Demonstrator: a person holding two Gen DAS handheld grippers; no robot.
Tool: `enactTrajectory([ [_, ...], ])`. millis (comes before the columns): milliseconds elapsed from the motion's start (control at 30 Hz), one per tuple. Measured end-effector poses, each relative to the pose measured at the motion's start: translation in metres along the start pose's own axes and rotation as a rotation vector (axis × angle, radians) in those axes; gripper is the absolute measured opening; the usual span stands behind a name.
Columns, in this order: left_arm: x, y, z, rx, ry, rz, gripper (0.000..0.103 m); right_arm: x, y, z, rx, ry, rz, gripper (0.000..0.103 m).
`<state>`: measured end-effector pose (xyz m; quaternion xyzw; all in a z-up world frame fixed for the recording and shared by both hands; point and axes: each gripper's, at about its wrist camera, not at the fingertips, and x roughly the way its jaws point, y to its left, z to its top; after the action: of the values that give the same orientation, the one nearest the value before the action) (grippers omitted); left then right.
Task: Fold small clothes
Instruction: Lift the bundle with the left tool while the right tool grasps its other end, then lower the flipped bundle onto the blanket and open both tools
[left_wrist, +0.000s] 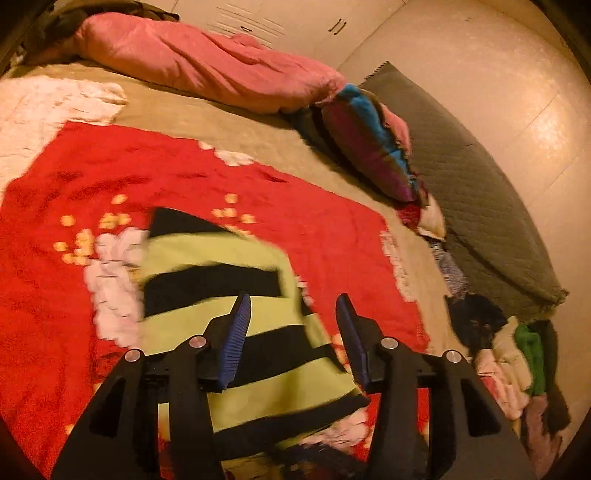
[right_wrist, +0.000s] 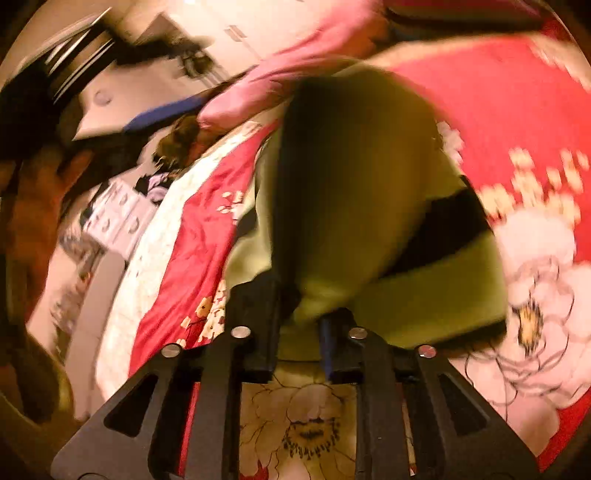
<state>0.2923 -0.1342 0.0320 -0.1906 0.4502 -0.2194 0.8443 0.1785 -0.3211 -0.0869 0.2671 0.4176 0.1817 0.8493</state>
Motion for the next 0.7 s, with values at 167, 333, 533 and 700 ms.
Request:
enactTrajectory([
  [167, -0.01, 0.036, -0.023, 0.001, 0.012, 0.122, 0.05, -0.005, -0.011, -0.009, 0.12, 0.027, 0.048, 0.052],
  [333, -0.019, 0.067, -0.053, 0.04, 0.019, 0.262, 0.052, -0.031, -0.009, -0.012, 0.123, -0.026, 0.009, 0.07],
  [533, -0.03, 0.074, -0.077, 0.126, 0.009, 0.363, 0.065, -0.074, -0.004, 0.004, 0.016, -0.139, -0.068, 0.086],
  [700, -0.037, 0.071, -0.082, 0.163, -0.001, 0.39, 0.077, -0.086, 0.004, 0.029, -0.093, -0.182, -0.146, 0.094],
])
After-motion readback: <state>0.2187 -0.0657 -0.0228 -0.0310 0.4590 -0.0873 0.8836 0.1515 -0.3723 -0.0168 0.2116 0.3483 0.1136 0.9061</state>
